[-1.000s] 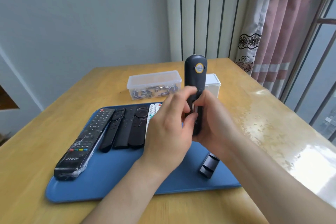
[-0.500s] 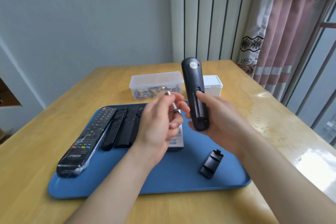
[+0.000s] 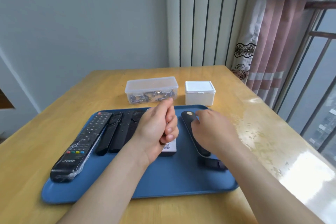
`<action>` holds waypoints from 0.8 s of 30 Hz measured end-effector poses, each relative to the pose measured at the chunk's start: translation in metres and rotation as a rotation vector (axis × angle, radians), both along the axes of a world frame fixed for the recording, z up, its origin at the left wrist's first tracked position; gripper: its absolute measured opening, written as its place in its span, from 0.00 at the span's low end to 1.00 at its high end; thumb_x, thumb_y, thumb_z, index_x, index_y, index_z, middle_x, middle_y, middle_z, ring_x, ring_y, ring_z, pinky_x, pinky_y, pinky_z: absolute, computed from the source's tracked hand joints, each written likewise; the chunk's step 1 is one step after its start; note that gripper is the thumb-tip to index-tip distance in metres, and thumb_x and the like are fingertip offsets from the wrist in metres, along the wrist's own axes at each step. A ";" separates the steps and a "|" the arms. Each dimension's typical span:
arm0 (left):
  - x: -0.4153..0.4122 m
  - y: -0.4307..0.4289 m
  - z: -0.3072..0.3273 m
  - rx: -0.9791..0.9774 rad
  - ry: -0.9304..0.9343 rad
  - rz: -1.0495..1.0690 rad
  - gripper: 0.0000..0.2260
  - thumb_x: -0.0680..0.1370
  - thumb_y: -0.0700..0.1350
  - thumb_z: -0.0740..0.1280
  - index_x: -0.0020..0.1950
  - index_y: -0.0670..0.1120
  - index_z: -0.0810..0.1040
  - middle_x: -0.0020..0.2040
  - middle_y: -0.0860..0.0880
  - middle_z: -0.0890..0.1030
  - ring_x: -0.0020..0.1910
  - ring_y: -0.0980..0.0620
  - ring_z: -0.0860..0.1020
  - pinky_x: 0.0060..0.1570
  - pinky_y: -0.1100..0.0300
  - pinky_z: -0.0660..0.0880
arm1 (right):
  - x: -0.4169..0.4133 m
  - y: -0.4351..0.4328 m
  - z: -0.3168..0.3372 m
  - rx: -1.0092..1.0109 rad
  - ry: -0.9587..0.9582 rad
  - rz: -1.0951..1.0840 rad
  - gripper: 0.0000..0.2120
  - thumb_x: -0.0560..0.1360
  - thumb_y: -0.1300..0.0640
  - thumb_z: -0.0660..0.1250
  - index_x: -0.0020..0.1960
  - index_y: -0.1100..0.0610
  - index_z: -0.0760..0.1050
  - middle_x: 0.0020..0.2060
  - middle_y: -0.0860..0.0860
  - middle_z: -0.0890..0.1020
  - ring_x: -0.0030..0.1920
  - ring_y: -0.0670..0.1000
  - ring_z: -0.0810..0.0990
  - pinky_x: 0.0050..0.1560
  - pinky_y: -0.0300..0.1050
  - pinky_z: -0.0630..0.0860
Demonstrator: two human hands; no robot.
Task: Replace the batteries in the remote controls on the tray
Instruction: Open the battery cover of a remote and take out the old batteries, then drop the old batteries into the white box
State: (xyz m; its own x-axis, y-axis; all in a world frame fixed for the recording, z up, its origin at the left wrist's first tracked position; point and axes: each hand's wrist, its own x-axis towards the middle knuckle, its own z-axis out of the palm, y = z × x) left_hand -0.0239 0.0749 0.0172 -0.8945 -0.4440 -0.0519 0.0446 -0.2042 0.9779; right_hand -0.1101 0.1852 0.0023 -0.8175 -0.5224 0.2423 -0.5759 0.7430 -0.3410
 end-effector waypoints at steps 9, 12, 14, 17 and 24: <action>-0.079 0.018 0.027 -0.783 0.122 0.046 0.23 0.80 0.57 0.55 0.29 0.46 0.66 0.23 0.53 0.71 0.29 0.47 0.76 0.36 0.53 0.75 | -0.014 -0.011 0.016 -1.379 -1.478 0.304 0.12 0.82 0.50 0.58 0.51 0.56 0.75 0.44 0.55 0.78 0.44 0.53 0.82 0.46 0.47 0.79; -0.101 0.024 0.025 -1.021 0.137 0.026 0.19 0.83 0.52 0.55 0.36 0.46 0.71 0.30 0.52 0.77 0.32 0.56 0.75 0.36 0.57 0.70 | -0.040 -0.014 0.016 -1.664 -1.496 0.219 0.15 0.82 0.49 0.57 0.43 0.56 0.74 0.39 0.52 0.78 0.44 0.50 0.81 0.45 0.44 0.76; -0.116 0.023 0.024 -1.012 0.165 -0.009 0.16 0.82 0.50 0.57 0.38 0.45 0.74 0.32 0.51 0.78 0.36 0.52 0.76 0.39 0.57 0.71 | -0.054 -0.014 0.019 -1.700 -1.463 0.155 0.18 0.82 0.50 0.56 0.37 0.56 0.74 0.33 0.51 0.80 0.36 0.49 0.82 0.37 0.42 0.78; -0.133 0.011 0.022 -0.848 0.230 -0.056 0.10 0.76 0.49 0.62 0.39 0.49 0.79 0.38 0.52 0.83 0.43 0.50 0.81 0.48 0.54 0.78 | -0.078 -0.013 0.025 -1.678 -1.379 0.035 0.16 0.81 0.57 0.55 0.38 0.58 0.74 0.34 0.53 0.79 0.31 0.49 0.80 0.33 0.41 0.76; -0.164 -0.039 0.002 -1.497 -0.124 -0.029 0.15 0.78 0.49 0.65 0.65 0.51 0.75 0.64 0.52 0.77 0.64 0.50 0.72 0.61 0.53 0.71 | -0.144 0.005 0.008 -1.123 -0.867 -0.186 0.11 0.77 0.65 0.63 0.59 0.62 0.76 0.32 0.52 0.70 0.24 0.46 0.64 0.19 0.36 0.57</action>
State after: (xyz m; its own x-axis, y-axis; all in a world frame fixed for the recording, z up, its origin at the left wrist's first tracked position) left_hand -0.1882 0.0357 0.0188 -0.9279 -0.1360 0.3471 -0.0382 0.9609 0.2744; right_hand -0.2543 0.1899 0.0103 -0.9525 -0.2624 -0.1546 0.1889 -0.1112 -0.9757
